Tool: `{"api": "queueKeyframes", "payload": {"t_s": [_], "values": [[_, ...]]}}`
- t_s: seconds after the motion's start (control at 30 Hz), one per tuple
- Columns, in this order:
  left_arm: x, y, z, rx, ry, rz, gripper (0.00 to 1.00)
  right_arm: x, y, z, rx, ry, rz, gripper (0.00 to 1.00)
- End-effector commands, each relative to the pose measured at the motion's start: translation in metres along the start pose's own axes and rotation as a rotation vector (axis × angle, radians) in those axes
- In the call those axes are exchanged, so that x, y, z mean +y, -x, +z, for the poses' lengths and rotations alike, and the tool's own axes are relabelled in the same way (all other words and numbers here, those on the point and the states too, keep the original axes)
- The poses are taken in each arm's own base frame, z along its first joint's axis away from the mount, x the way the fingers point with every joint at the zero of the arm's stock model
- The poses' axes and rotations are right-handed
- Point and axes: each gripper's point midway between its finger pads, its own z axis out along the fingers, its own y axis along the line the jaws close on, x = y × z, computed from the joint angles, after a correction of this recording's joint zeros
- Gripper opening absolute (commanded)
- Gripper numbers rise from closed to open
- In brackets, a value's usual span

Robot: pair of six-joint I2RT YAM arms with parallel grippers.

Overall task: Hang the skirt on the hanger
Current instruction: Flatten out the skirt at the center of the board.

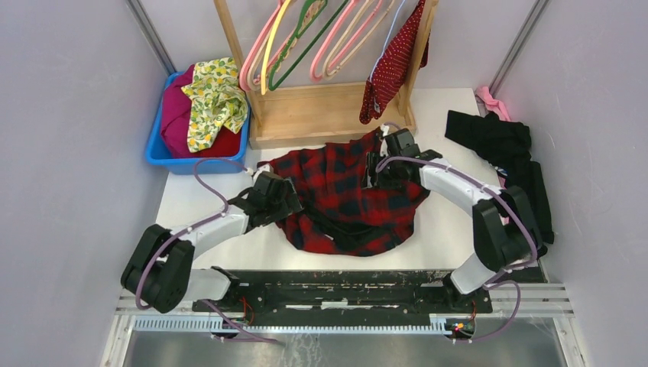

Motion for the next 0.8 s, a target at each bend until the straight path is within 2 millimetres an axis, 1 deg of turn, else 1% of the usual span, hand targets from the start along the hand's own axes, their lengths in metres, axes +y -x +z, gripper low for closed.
{"api": "queueKeyframes", "payload": {"t_s": [0.0, 0.1, 0.13, 0.2, 0.23, 0.3, 0.37, 0.43, 0.5, 0.6, 0.63, 0.67, 0.7, 0.77], "values": [[-0.007, 0.01, 0.026, -0.069, -0.037, -0.102, 0.92, -0.014, -0.004, 0.031, -0.032, -0.027, 0.004, 0.62], [-0.009, 0.013, 0.043, -0.068, -0.037, -0.11, 0.83, -0.027, -0.02, 0.051, 0.007, -0.053, 0.034, 0.62], [-0.011, 0.016, 0.049, -0.071, -0.045, -0.108, 0.8, -0.03, -0.023, 0.057, 0.015, -0.061, 0.041, 0.61], [-0.015, 0.026, 0.059, -0.078, -0.049, -0.113, 0.78, -0.037, -0.022, 0.068, 0.021, -0.082, 0.057, 0.61], [-0.02, 0.035, 0.062, -0.091, -0.06, -0.111, 0.77, -0.04, -0.017, 0.073, 0.009, -0.09, 0.076, 0.61], [-0.024, 0.05, 0.072, -0.11, -0.055, -0.102, 0.76, -0.048, -0.006, 0.084, -0.013, -0.095, 0.114, 0.61], [-0.03, 0.07, 0.077, -0.128, -0.07, -0.106, 0.76, -0.051, 0.01, 0.092, -0.041, -0.088, 0.136, 0.61], [-0.04, 0.087, 0.077, -0.138, -0.115, -0.112, 0.78, -0.053, 0.03, 0.096, -0.071, -0.089, 0.142, 0.61], [-0.054, 0.102, 0.069, -0.133, -0.171, -0.093, 0.81, -0.049, 0.049, 0.094, -0.096, -0.08, 0.133, 0.61], [-0.066, 0.109, 0.038, -0.126, -0.219, -0.03, 0.87, -0.04, 0.066, 0.08, -0.111, -0.07, 0.099, 0.62], [-0.067, 0.109, 0.027, -0.124, -0.223, -0.013, 0.88, -0.037, 0.069, 0.071, -0.123, -0.069, 0.092, 0.62], [-0.064, 0.105, 0.016, -0.108, -0.21, -0.002, 0.89, -0.034, 0.073, 0.061, -0.138, -0.065, 0.088, 0.62], [-0.063, 0.106, 0.004, -0.116, -0.212, 0.01, 0.9, -0.031, 0.072, 0.052, -0.144, -0.062, 0.085, 0.63], [-0.059, 0.105, -0.016, -0.135, -0.215, 0.023, 0.91, -0.023, 0.074, 0.026, -0.175, -0.05, 0.075, 0.63]]}}
